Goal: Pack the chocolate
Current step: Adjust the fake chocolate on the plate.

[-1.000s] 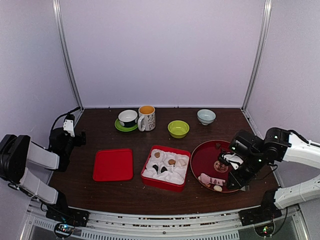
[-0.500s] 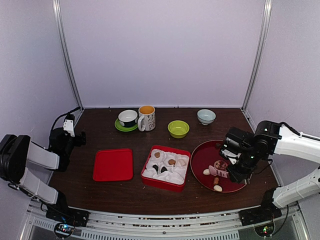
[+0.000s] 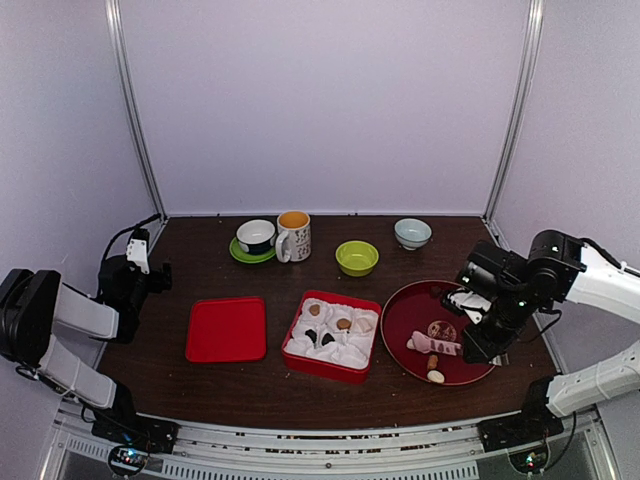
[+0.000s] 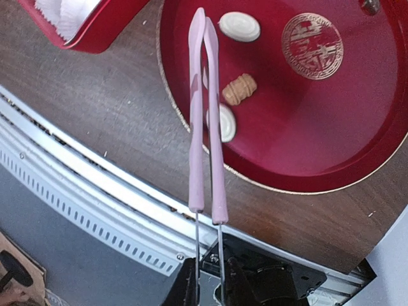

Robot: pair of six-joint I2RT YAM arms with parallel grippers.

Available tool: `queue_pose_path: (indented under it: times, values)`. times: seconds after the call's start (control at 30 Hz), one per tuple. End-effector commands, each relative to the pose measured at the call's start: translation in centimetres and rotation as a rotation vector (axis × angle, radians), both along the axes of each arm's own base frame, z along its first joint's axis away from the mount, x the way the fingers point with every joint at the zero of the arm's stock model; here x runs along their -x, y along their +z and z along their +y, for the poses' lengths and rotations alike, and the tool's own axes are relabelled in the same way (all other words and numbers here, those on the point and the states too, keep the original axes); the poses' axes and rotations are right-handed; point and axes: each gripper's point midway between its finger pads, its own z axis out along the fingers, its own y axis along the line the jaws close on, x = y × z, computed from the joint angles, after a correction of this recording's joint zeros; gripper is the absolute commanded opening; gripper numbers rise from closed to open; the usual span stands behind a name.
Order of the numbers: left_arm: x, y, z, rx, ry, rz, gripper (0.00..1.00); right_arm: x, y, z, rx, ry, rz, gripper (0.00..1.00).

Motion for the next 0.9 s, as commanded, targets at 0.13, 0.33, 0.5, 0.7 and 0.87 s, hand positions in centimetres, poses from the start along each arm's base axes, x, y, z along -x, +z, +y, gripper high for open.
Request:
queue_pose_path:
  times: [0.13,0.33,0.5,0.7,0.87]
  values:
    - [-0.4,1.6,0.2,0.005,0.002,-0.064,0.98,2.5,1.3,-0.9,0.003,0.058,0.103,0.10]
    - [-0.4,1.7,0.2,0.005,0.001,-0.064,0.98,2.3,0.7,-0.8,0.044,0.057,0.132,0.10]
    - [-0.4,1.6,0.2,0.004,0.001,-0.063,0.98,2.2,0.1,-0.9,0.069,0.052,0.141,0.10]
    - [-0.4,1.6,0.2,0.004,0.002,-0.063,0.98,2.0,-0.6,-1.4,0.120,0.030,0.146,0.10]
    - [-0.4,1.7,0.2,0.004,0.002,-0.064,0.98,2.3,-1.1,-1.5,0.131,0.025,0.172,0.11]
